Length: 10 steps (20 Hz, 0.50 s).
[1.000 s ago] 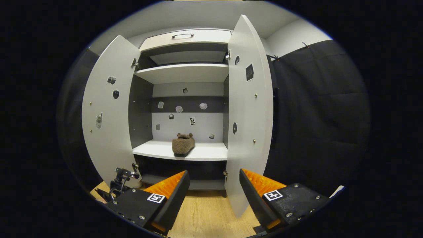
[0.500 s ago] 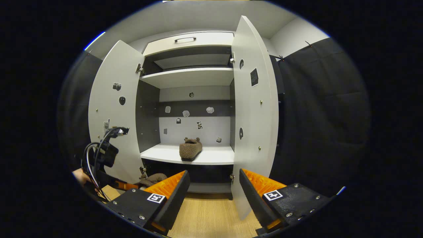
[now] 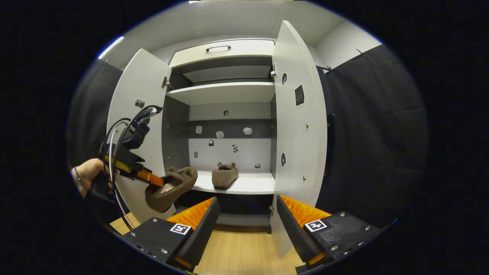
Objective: Grab one shoe with the right hand and put it into the shoe cabinet, grab the other shoe with the left hand and put it into the shoe cabinet; then close the right door with the right hand and the left door with the left hand.
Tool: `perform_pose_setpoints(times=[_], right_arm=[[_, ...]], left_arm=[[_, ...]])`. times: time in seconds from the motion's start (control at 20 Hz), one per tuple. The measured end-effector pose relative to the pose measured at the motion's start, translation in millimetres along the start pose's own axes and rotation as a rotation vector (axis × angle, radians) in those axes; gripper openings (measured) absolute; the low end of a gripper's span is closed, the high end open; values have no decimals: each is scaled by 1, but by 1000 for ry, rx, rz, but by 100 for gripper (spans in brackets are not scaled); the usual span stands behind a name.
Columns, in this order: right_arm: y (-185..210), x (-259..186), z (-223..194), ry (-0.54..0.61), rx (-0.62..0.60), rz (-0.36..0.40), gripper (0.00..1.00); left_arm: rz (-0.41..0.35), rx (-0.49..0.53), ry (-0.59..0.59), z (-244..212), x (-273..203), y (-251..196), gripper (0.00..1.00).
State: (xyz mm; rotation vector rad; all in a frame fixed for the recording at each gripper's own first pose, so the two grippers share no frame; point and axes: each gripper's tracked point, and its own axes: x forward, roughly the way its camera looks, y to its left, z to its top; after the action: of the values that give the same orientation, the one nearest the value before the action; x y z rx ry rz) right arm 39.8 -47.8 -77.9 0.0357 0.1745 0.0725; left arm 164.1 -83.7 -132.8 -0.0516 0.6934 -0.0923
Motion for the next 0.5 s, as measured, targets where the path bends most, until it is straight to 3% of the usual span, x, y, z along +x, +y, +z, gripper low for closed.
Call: perform_pose_setpoints(times=[0.5], right_arm=[[4, 8, 20, -45, 3, -6, 92]], left_arm=[[-2, 2, -53, 98, 63, -1, 6]])
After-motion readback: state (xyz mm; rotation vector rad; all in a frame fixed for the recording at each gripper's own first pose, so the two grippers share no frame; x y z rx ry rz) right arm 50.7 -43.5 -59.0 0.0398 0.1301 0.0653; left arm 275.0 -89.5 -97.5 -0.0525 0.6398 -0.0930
